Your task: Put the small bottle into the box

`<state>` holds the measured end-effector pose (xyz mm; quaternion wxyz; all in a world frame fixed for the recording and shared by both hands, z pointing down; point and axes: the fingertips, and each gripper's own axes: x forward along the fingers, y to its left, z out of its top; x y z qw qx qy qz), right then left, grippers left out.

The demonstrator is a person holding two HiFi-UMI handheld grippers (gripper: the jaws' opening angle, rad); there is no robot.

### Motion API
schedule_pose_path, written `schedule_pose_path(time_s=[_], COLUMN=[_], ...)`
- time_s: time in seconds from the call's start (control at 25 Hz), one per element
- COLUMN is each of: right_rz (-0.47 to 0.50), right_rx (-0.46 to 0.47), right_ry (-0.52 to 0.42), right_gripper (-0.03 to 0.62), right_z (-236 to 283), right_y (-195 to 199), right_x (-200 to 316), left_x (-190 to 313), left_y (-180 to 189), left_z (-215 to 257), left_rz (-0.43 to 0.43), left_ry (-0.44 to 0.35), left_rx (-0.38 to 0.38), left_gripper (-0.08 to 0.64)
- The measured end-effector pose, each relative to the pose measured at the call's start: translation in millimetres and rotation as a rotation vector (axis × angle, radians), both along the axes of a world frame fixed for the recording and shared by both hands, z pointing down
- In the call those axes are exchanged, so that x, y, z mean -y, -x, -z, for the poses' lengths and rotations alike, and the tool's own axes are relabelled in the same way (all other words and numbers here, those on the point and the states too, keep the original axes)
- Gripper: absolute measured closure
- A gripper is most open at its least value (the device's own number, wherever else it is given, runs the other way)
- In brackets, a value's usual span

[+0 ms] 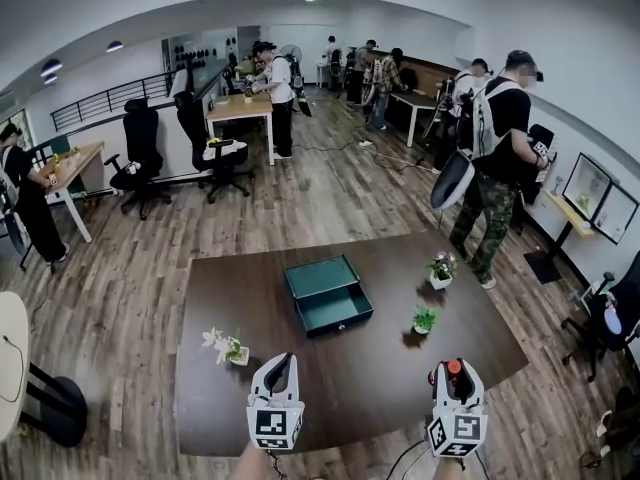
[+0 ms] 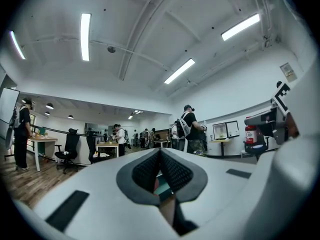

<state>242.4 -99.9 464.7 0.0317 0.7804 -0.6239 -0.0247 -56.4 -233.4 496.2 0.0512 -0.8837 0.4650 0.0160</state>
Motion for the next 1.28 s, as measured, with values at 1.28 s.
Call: schedule_pose_path(time_s=[1.28], right_rz=[0.411], right_rx=[0.008], right_ry=[-0.036], right_gripper=[0.439], right_z=[-1.4], right_y=[-45.7], right_x=[271.9], left_x=[152.5], left_y=[-21.8], left_z=[9.3], left_rz=[0.361], left_ry=[0.024], left_rx=[0.01], left_gripper=[0.558])
